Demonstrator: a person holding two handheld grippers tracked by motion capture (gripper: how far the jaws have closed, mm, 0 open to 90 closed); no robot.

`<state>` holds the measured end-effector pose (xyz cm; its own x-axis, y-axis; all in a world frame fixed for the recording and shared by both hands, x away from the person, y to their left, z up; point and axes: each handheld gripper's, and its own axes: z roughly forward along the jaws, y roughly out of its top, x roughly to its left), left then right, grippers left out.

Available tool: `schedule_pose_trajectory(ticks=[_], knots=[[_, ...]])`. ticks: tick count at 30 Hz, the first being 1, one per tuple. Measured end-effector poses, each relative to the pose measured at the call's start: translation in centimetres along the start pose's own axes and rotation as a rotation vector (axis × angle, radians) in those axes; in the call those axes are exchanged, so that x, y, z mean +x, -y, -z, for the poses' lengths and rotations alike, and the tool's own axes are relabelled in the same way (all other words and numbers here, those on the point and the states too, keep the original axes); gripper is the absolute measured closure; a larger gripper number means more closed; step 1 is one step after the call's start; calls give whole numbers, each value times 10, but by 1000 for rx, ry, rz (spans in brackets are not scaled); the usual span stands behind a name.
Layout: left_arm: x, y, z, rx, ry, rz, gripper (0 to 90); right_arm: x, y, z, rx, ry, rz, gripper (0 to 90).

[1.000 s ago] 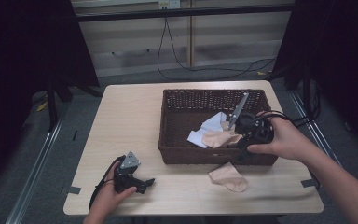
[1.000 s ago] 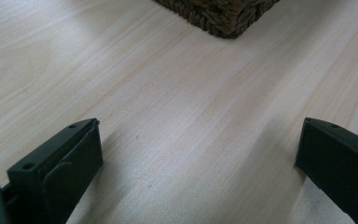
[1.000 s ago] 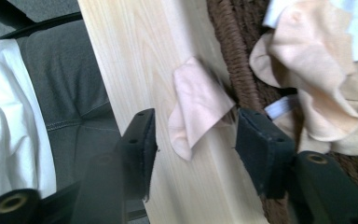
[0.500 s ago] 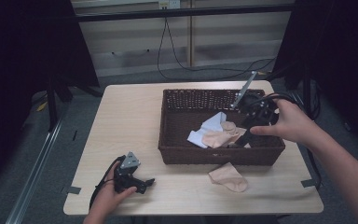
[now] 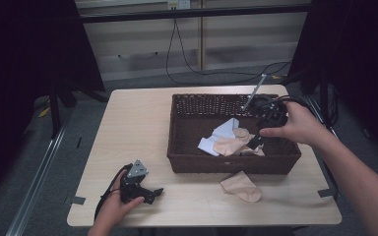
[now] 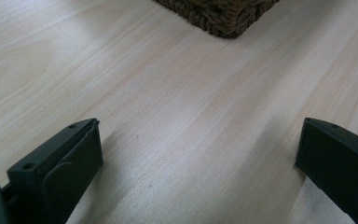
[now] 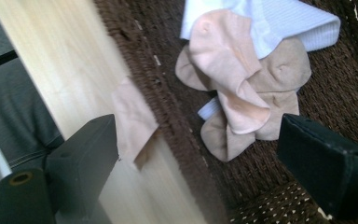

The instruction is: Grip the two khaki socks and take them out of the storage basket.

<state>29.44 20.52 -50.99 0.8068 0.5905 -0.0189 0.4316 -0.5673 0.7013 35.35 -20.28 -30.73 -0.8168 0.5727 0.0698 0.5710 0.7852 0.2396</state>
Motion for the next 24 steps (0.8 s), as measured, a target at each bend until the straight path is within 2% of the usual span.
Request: schedule_pose_trajectory(ticks=[6, 13, 16, 18, 20, 24], knots=[[0, 0, 0, -1, -1, 0, 0, -10, -1, -17, 12, 13, -32, 111], [0, 0, 0, -1, 0, 0, 0, -23, -3, -36, 0, 27, -77, 110], [0, 0, 0, -1, 0, 0, 0, -26, -4, -44, -4, 37, -87, 148], [0, 0, 0, -2, 2, 5, 0, -29, -4, -50, 0, 24, -90, 166], [0, 0, 0, -2, 2, 5, 0, -32, -3, -54, -15, 24, -100, 242], [0, 0, 0, -2, 2, 6, 0, -36, -2, -63, 0, 19, -119, 326]])
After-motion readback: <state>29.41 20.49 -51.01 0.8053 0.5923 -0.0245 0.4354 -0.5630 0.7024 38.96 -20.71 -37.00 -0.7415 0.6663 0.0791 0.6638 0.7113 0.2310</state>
